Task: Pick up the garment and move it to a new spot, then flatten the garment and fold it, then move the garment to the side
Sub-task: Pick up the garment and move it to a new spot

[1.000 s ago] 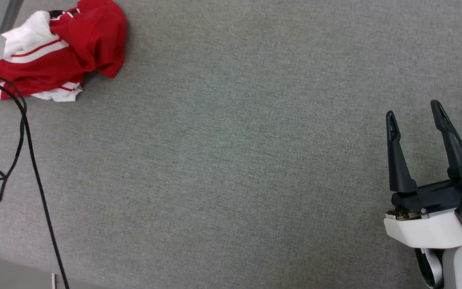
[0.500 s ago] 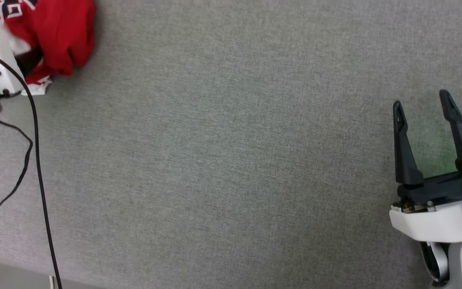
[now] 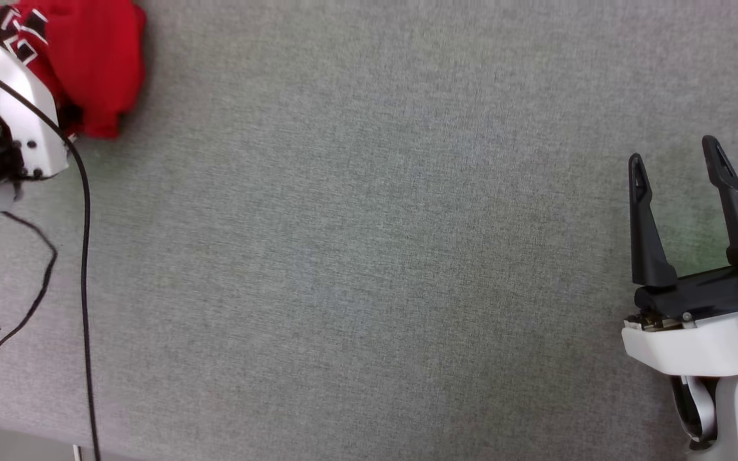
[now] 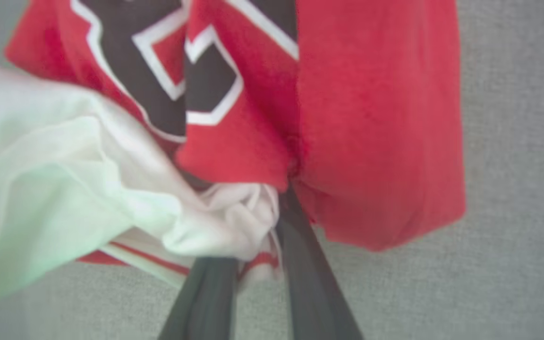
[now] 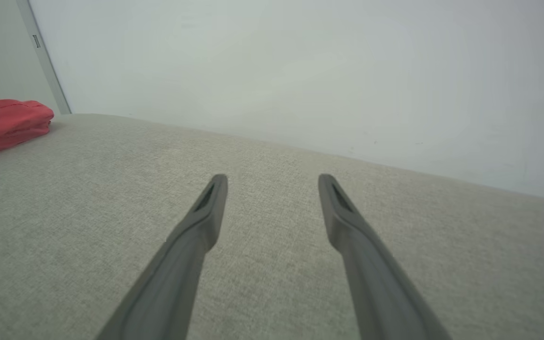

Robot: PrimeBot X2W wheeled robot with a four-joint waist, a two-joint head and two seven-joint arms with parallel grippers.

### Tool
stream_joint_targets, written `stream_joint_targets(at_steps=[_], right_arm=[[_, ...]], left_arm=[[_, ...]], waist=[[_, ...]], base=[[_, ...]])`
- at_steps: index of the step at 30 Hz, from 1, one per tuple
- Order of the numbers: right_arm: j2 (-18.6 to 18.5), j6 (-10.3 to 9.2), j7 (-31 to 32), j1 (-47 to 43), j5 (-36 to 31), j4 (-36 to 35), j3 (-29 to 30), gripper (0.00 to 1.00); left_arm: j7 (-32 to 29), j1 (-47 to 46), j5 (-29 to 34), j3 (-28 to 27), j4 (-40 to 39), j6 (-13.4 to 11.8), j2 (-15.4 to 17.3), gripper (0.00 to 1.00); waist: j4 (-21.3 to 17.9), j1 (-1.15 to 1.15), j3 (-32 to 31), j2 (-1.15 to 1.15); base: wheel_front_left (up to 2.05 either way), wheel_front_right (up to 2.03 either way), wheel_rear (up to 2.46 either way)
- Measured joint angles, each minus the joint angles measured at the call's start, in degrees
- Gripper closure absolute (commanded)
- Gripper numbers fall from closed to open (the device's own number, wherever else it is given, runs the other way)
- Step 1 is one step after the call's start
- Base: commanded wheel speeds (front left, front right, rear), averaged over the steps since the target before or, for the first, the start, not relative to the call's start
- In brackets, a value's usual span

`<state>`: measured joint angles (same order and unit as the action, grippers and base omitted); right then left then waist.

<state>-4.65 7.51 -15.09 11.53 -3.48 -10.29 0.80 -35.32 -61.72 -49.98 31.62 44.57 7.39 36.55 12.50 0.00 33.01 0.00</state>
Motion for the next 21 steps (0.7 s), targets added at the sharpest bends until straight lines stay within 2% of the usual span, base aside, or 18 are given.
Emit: stream_joint_targets(at_steps=[6,13,21], right_arm=[[0.52,0.0,0.0,-1.33,0.62,1.43,-0.22,0.0],[1.24,0.0,0.0,-2.56,1.44,2.58,-0.82,0.0],[1.63,0.0,0.0,-3.36,3.16,3.03,-0.79,0.0]], left_arm=[[6.49,-1.98,1.18,5.36,-3.22,0.0,3.21,1.0],[11.11,-6.22,1.72,12.41,-10.71,0.0,5.78,1.0],[12.88,-12.39,2.86,20.01,-19.44,0.01,5.59,1.0]], waist=[[0.58,0.0,-4.47,0.0],[1.37,-0.01,-10.27,0.0],[-0.64,-0.01,-13.93,0.0]], base=[[0.0,0.0,0.0],[0.0,0.0,0.0],[0.0,0.0,0.0]])
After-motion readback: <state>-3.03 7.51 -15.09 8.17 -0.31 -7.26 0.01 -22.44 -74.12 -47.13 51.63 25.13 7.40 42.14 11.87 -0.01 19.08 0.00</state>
